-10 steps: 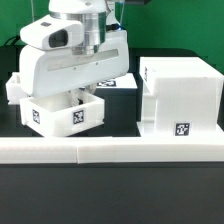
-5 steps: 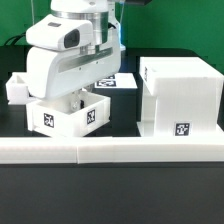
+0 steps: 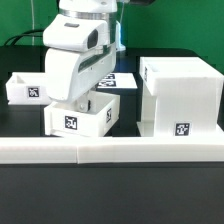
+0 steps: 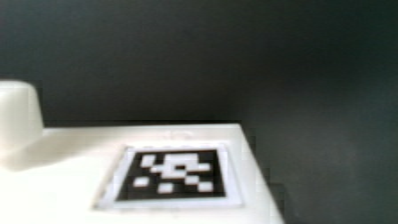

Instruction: Assemble drawer

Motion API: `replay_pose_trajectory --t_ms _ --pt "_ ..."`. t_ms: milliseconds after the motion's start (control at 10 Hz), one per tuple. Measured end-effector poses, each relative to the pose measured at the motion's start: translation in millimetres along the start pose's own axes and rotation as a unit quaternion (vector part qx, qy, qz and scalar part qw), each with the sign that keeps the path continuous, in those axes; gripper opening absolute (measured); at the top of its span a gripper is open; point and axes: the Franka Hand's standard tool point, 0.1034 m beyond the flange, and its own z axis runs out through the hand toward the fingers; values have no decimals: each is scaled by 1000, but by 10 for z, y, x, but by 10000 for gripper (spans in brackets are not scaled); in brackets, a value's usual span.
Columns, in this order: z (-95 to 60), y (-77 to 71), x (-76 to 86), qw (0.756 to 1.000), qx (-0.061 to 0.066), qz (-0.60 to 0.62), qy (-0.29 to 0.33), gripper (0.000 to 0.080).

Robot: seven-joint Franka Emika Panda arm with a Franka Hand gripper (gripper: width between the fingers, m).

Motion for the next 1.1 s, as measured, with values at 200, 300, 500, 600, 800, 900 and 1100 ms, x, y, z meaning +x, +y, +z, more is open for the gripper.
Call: replay_pose_trajectory --t_ms 200,300,500,600,800,900,1100 --pt "4 7 -31 999 0 -51 -3 42" --pt "7 8 -33 998 -1 -68 -5 42" --pt "3 -14 79 996 1 -86 -6 42" --pt "1 -11 153 994 5 -106 -8 42" --pt "-20 35 167 993 5 -114 -9 42" --pt "-11 34 154 994 5 -113 -10 42" --pt "-4 32 147 993 6 -116 -10 42"
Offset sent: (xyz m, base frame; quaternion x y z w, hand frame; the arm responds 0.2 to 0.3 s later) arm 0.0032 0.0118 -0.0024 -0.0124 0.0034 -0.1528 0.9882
